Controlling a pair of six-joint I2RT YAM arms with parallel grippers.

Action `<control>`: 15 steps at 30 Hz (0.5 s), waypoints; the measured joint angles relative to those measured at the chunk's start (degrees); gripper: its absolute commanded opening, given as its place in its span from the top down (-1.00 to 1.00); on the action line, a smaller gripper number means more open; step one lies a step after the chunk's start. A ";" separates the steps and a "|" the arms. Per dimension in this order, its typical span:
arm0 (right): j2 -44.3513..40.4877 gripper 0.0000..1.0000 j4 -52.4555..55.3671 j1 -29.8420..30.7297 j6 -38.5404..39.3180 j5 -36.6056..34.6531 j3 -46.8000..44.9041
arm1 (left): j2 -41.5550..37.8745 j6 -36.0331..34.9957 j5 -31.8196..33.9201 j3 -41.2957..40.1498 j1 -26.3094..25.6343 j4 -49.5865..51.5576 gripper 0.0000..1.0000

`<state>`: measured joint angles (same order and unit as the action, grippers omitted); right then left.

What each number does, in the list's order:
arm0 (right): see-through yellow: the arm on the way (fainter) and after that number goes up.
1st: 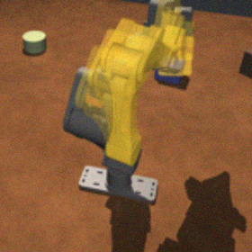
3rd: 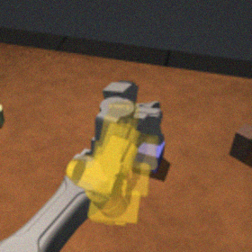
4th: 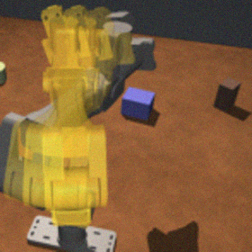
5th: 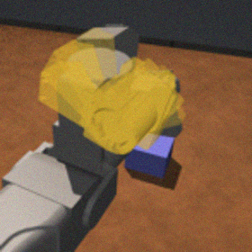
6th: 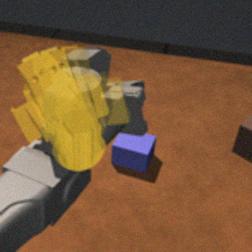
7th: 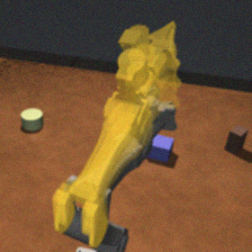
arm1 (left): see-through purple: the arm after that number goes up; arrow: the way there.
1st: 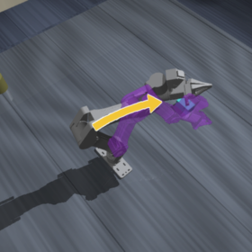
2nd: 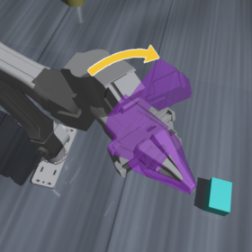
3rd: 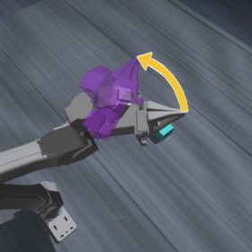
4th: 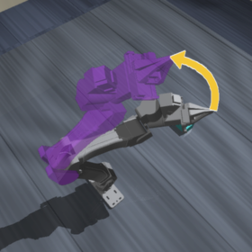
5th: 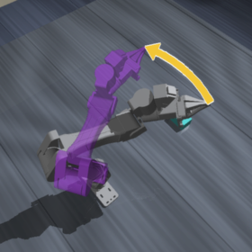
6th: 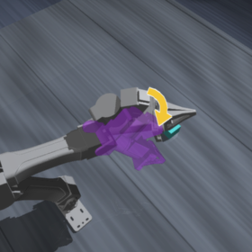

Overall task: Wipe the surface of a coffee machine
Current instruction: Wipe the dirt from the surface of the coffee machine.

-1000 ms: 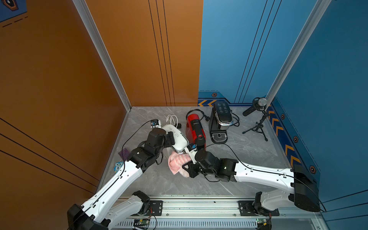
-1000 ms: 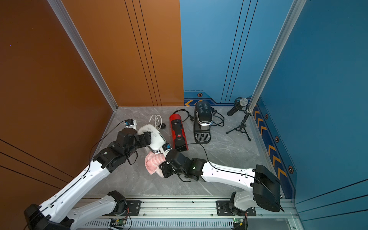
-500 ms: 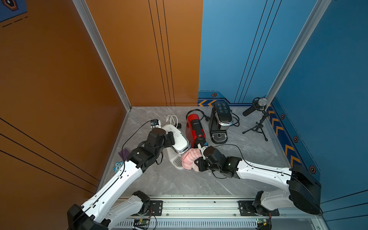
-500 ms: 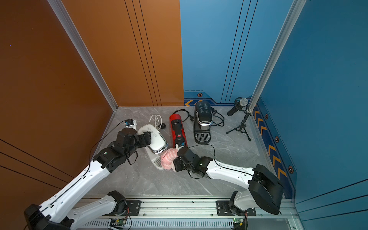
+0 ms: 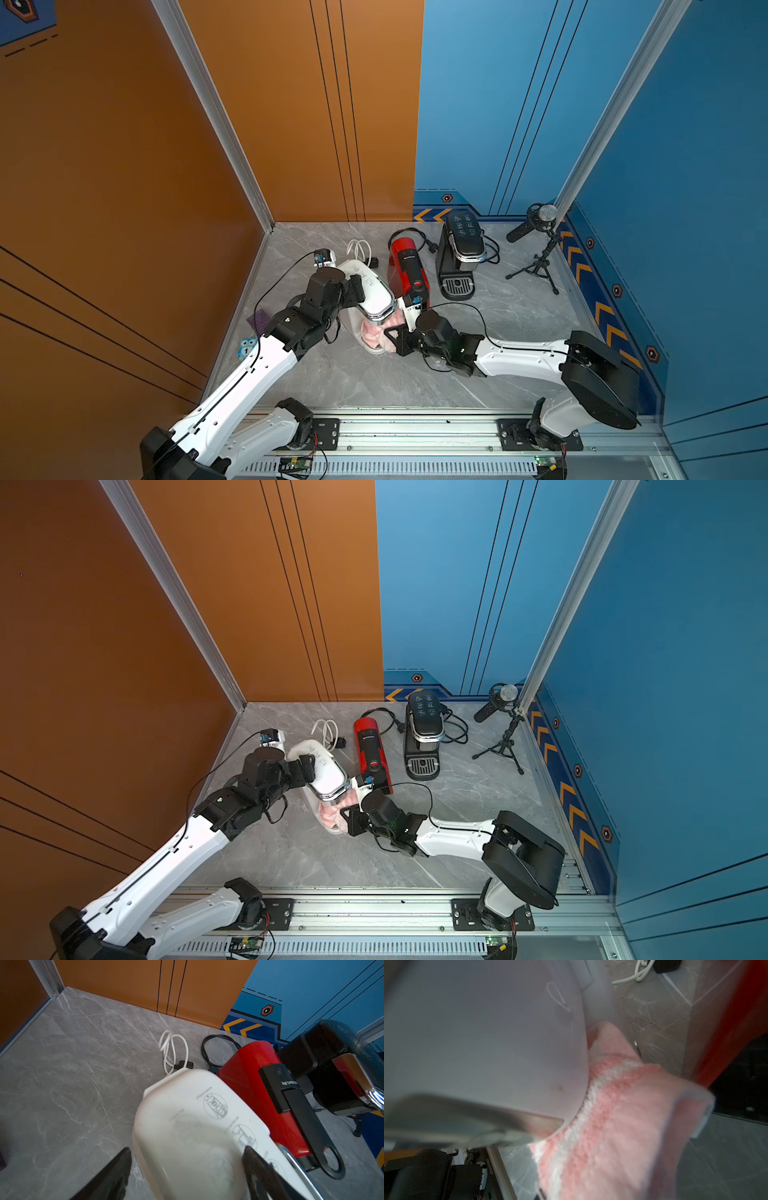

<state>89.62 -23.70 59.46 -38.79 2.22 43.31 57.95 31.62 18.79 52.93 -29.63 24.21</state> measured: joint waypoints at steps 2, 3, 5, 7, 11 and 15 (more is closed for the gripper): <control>2.03 1.00 -3.26 0.31 -0.13 0.20 0.00 | 0.00 0.00 -0.13 0.00 0.17 0.00 -0.68; 2.80 1.00 -4.68 0.44 -0.24 0.24 -0.11 | -0.02 0.00 -0.24 0.00 0.28 0.00 -0.68; 3.87 1.00 -7.67 0.61 -0.72 0.57 -0.74 | -0.04 0.00 -0.42 0.00 0.33 0.00 -0.68; 4.48 1.00 -11.19 0.83 -1.60 0.83 -1.86 | -0.04 0.20 -0.52 -0.02 0.33 0.00 -0.68; 6.84 1.00 -18.84 1.16 -4.26 2.43 -3.43 | -0.02 0.72 -0.83 -0.07 0.33 -0.02 -0.68; 12.07 1.00 -29.11 1.11 -9.11 4.20 -3.76 | 0.00 0.94 -0.87 -0.07 0.37 -0.04 -0.68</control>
<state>101.69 -52.82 60.58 -47.90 6.42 39.55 57.95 32.56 17.91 52.86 -29.26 24.16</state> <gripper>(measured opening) 0.142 0.841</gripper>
